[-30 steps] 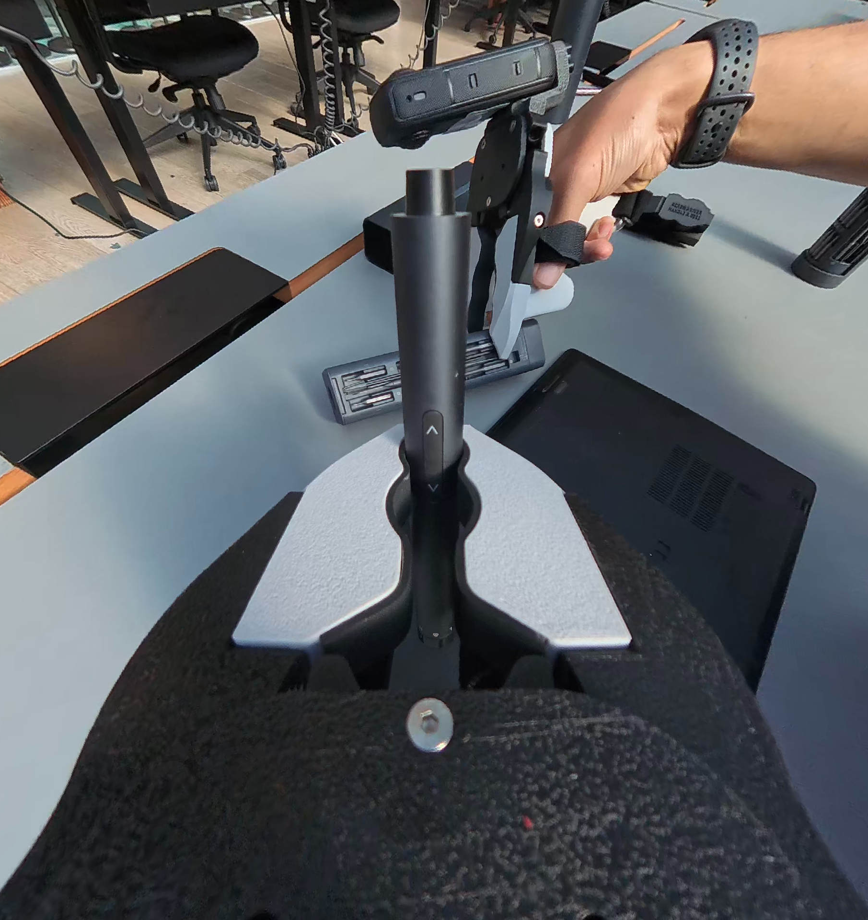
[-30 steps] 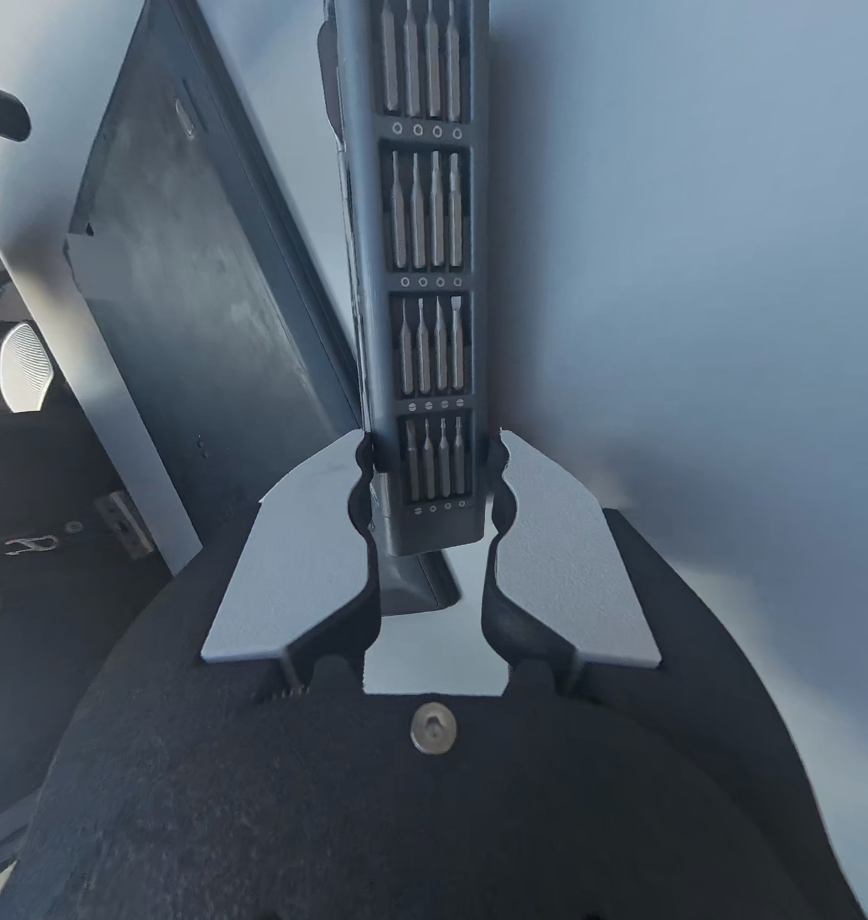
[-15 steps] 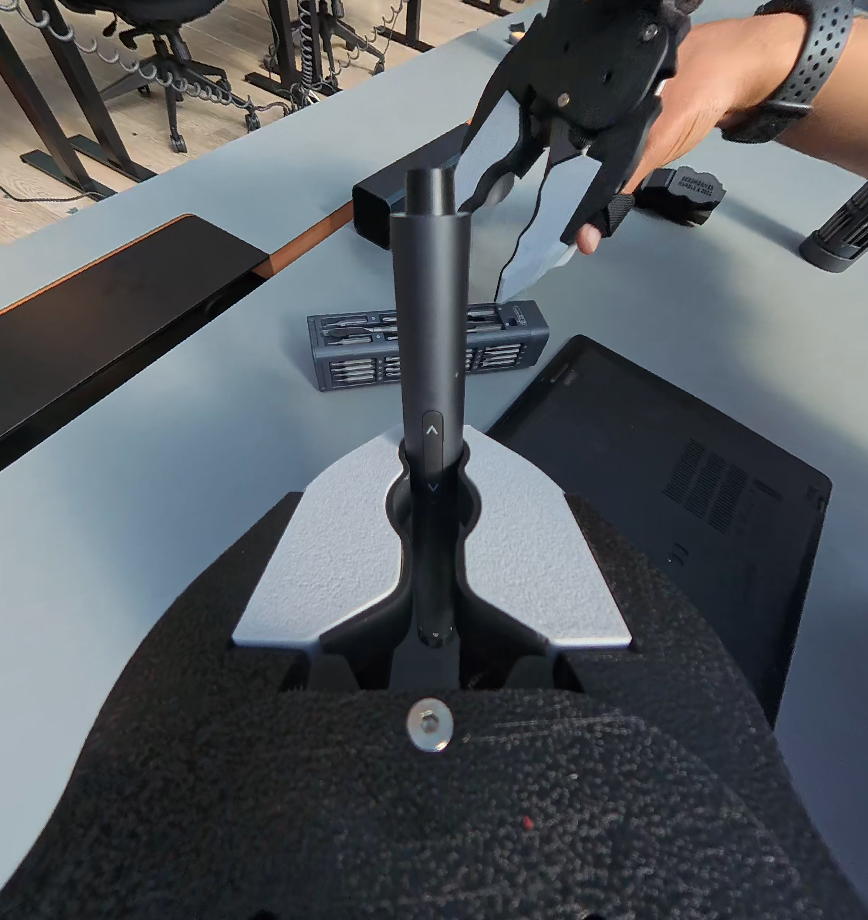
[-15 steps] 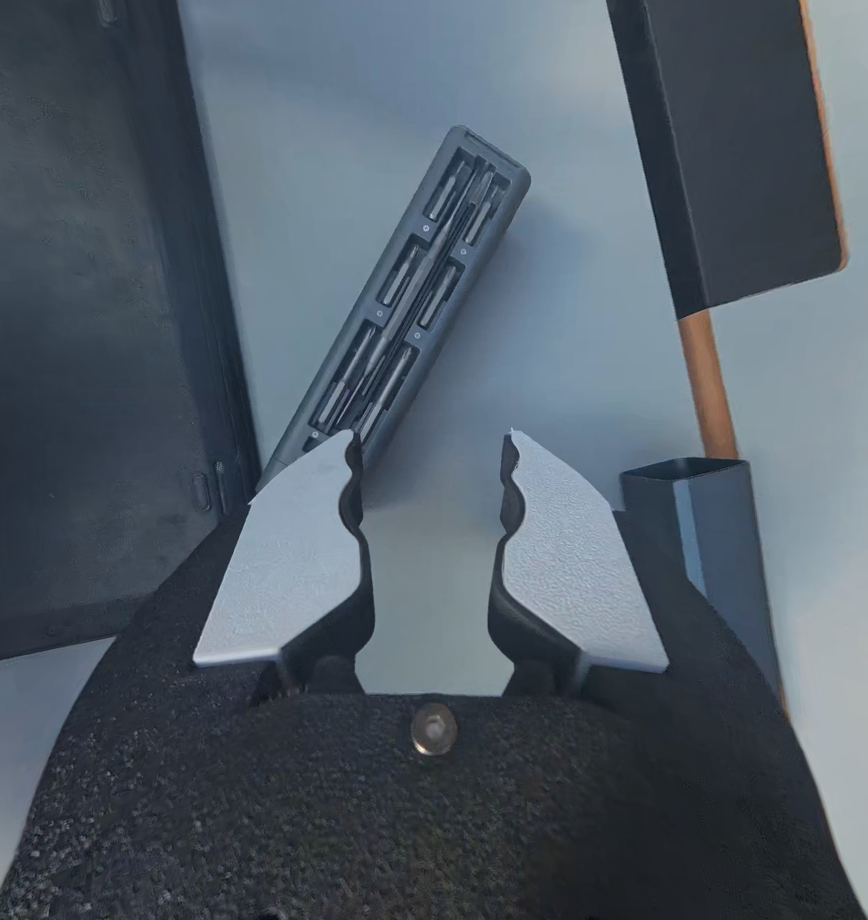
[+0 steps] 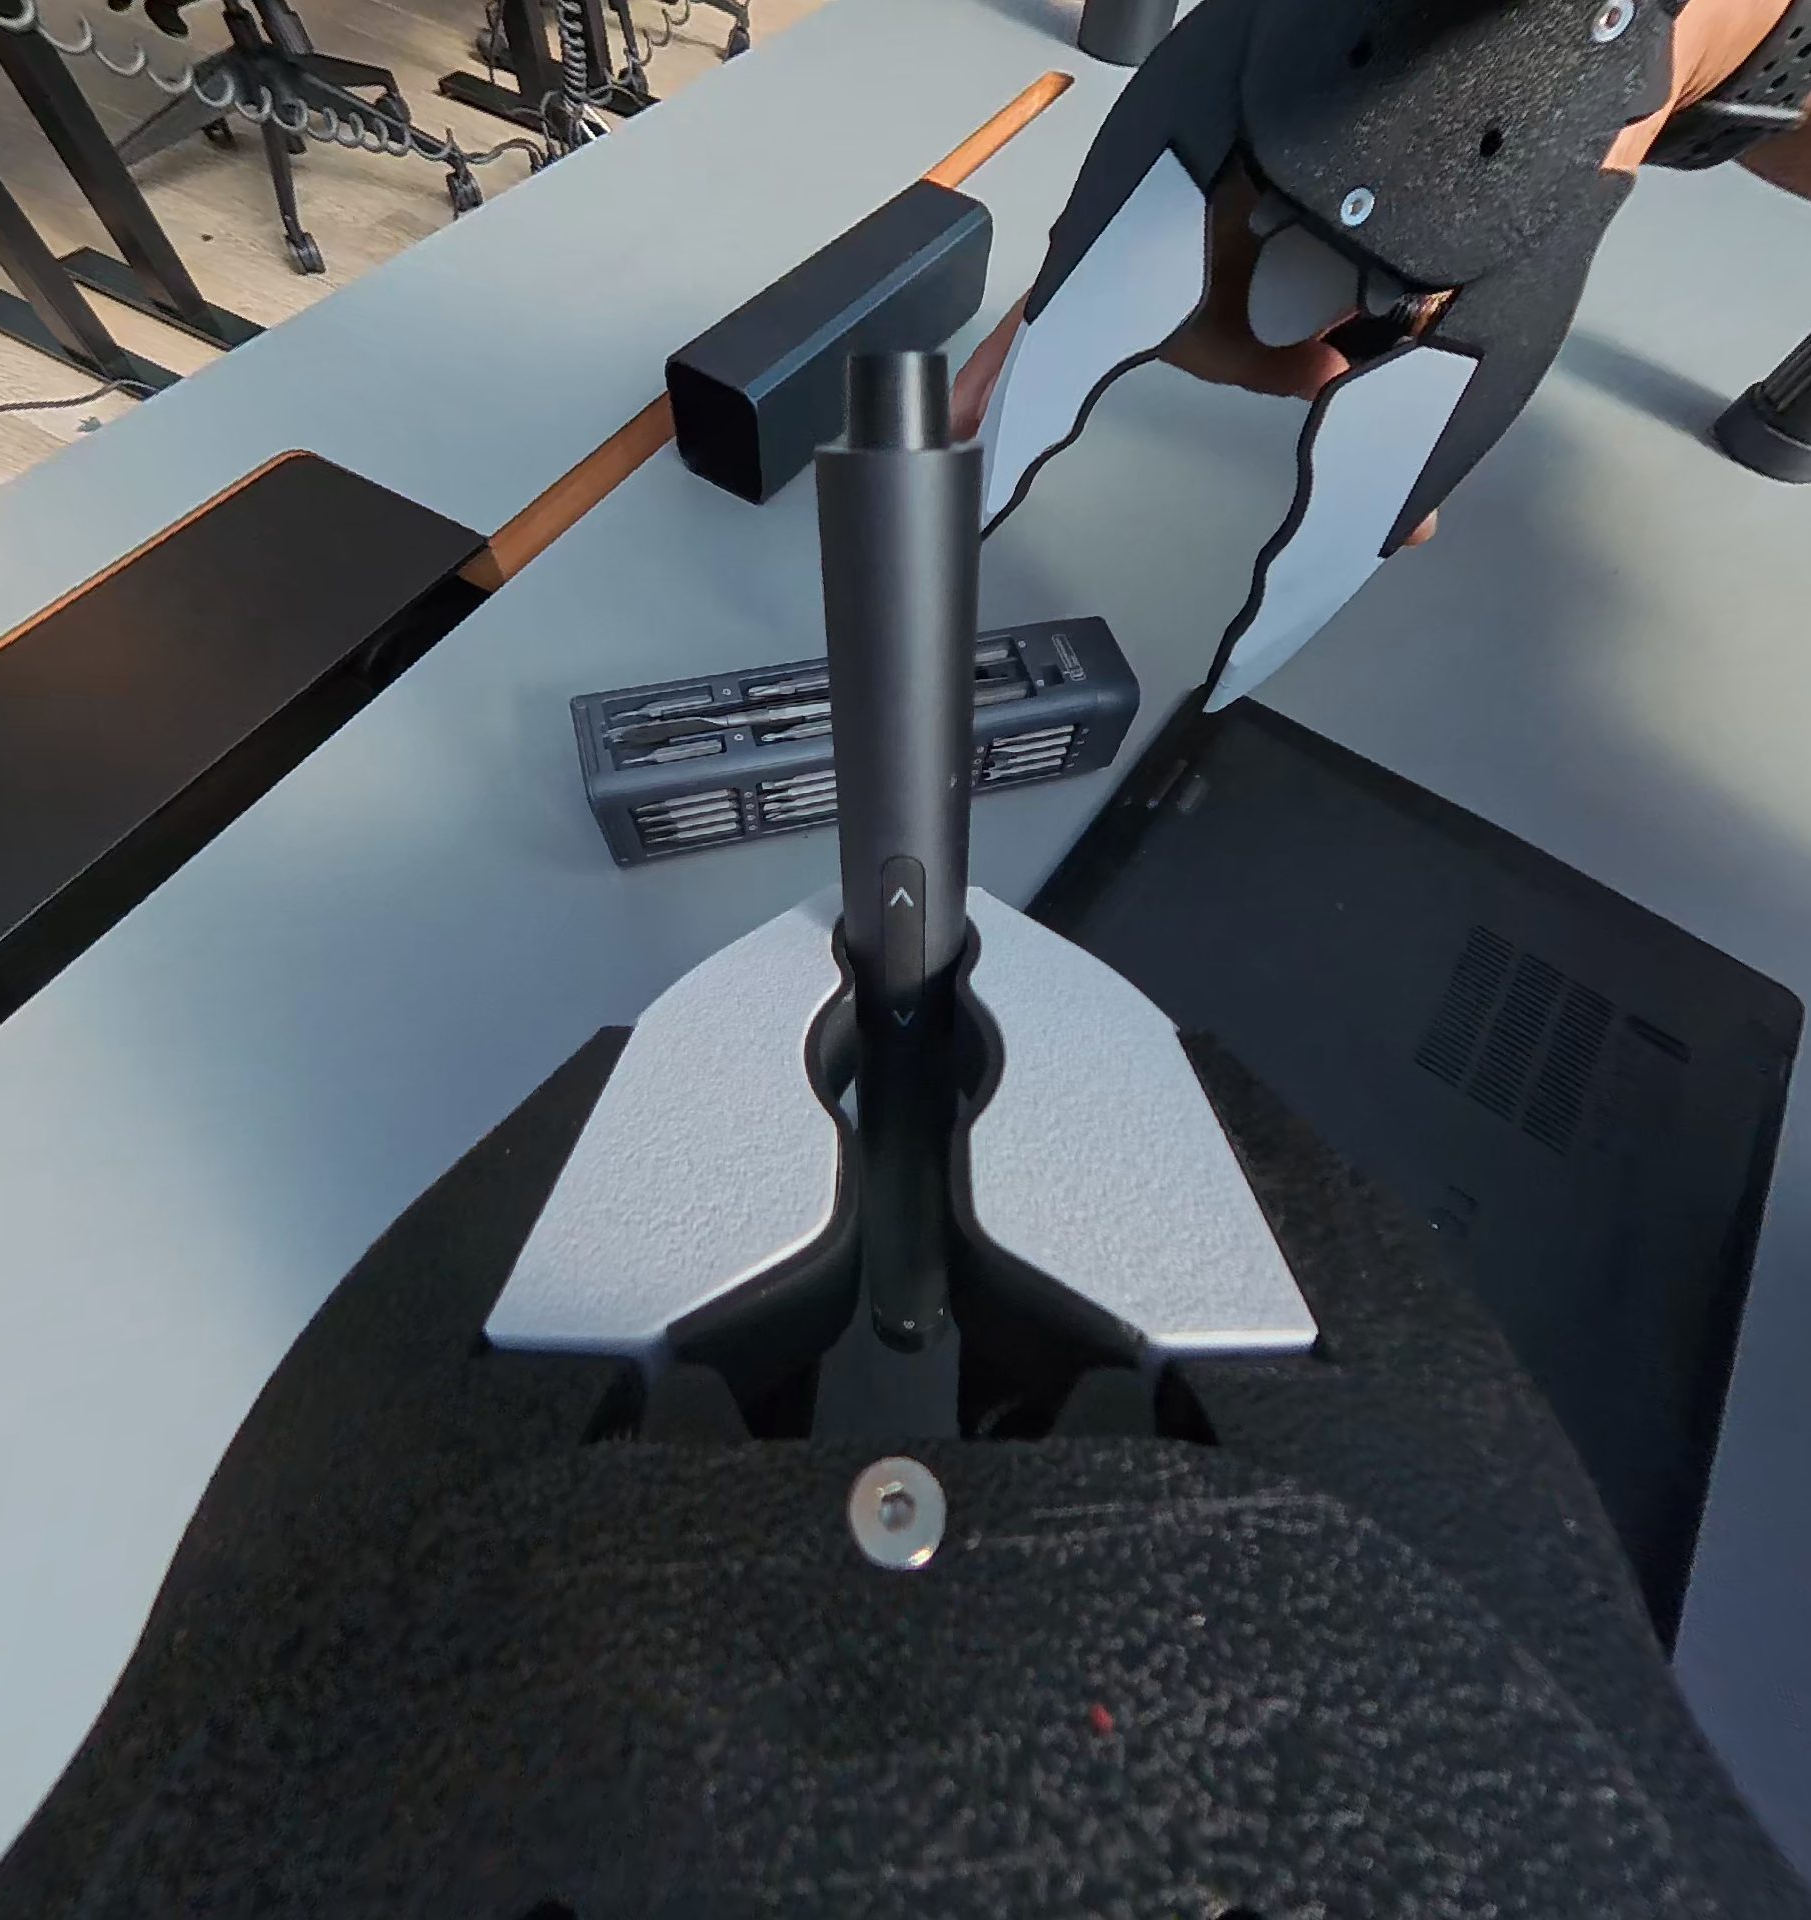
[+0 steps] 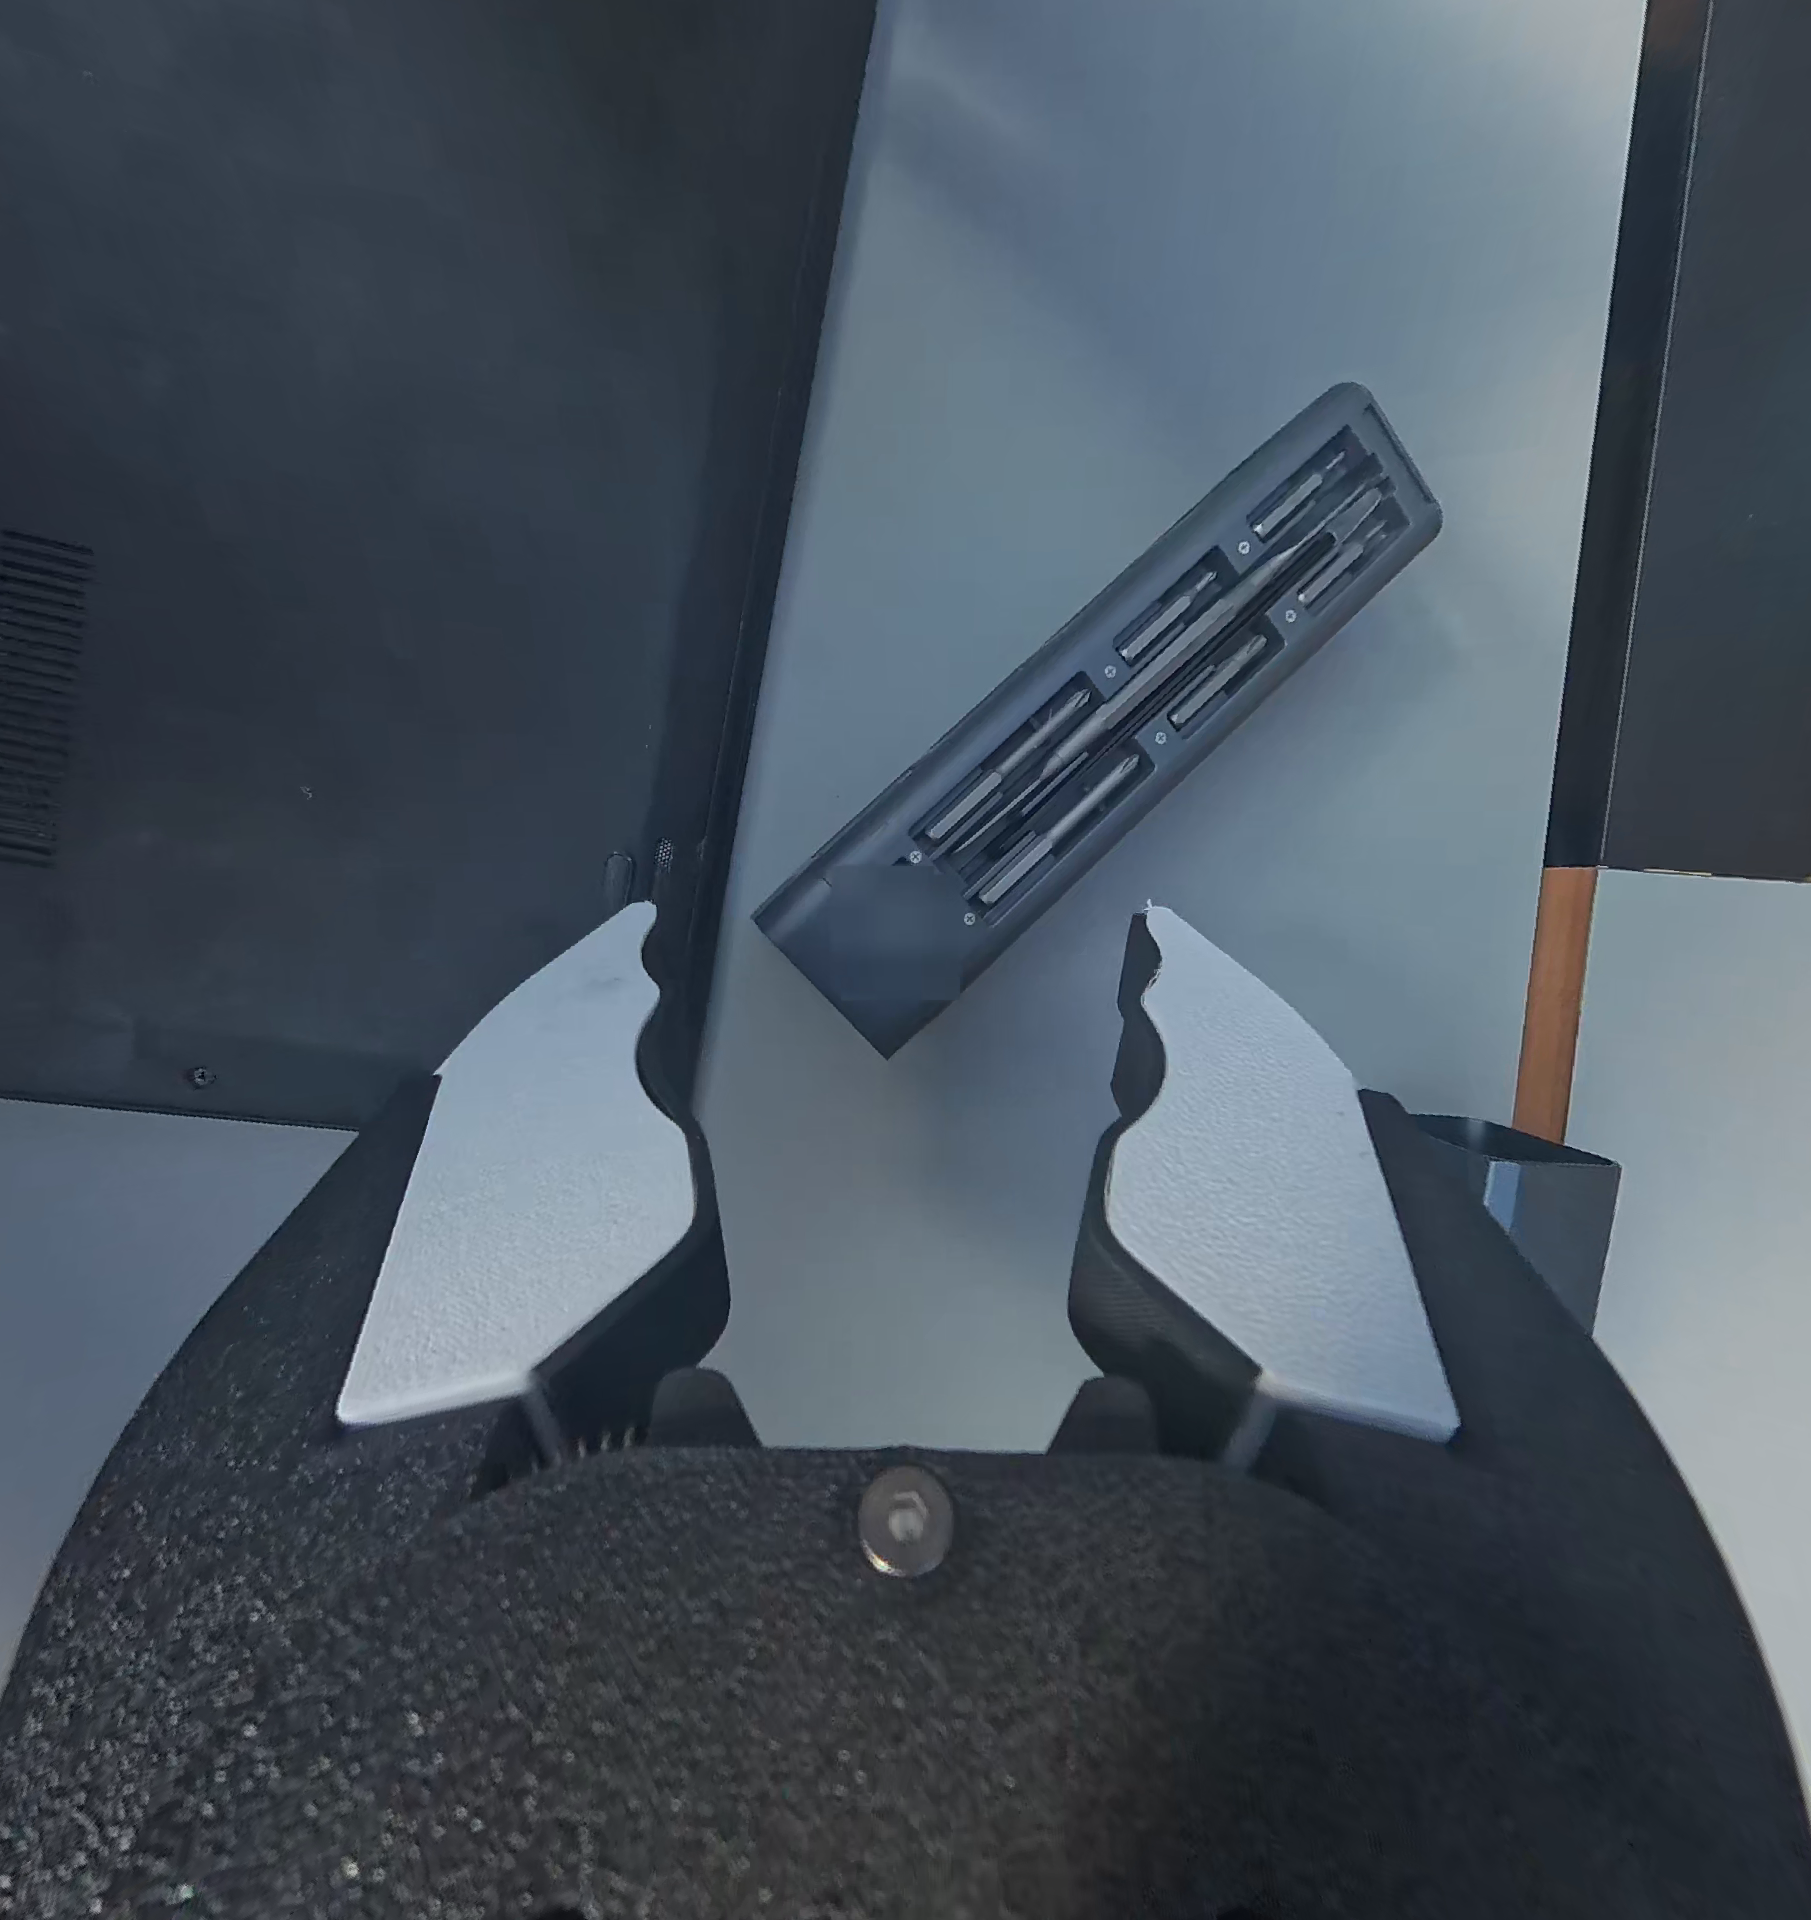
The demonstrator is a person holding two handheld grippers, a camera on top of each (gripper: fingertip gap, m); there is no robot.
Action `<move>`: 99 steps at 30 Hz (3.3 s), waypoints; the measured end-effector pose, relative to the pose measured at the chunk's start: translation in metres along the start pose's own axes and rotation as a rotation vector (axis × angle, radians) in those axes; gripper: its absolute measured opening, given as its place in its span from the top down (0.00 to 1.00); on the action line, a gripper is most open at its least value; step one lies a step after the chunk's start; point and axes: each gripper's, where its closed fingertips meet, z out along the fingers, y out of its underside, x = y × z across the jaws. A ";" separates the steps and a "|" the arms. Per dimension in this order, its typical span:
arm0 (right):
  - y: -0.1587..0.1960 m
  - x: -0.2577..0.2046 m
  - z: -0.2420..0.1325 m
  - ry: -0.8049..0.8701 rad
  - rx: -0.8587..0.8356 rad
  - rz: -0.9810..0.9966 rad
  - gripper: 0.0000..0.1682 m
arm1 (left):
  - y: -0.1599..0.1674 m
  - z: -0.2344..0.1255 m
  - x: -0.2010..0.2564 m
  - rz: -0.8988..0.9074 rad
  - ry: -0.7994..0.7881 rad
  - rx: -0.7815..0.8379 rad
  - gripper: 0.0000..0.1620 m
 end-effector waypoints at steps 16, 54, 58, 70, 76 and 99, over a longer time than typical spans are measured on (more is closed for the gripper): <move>-0.001 -0.003 -0.006 -0.053 0.064 0.051 0.49 | 0.008 0.040 0.013 0.123 0.061 -0.224 0.92; -0.119 -0.030 -0.054 0.003 0.843 0.684 0.55 | 0.018 0.036 0.060 0.407 -0.146 -0.280 0.92; -0.105 -0.025 -0.047 0.091 0.864 0.831 0.63 | 0.014 0.035 0.059 0.385 -0.191 -0.261 0.92; -0.124 -0.023 -0.046 0.038 1.057 0.996 0.90 | -0.008 0.035 0.069 0.383 -0.290 -0.189 0.92; -0.119 -0.027 -0.049 0.040 1.067 1.008 0.90 | -0.010 0.038 0.074 0.387 -0.282 -0.168 0.92; 0.045 -0.094 -0.082 -0.288 0.352 1.314 0.90 | 0.024 0.026 0.034 0.257 -0.303 -0.187 0.90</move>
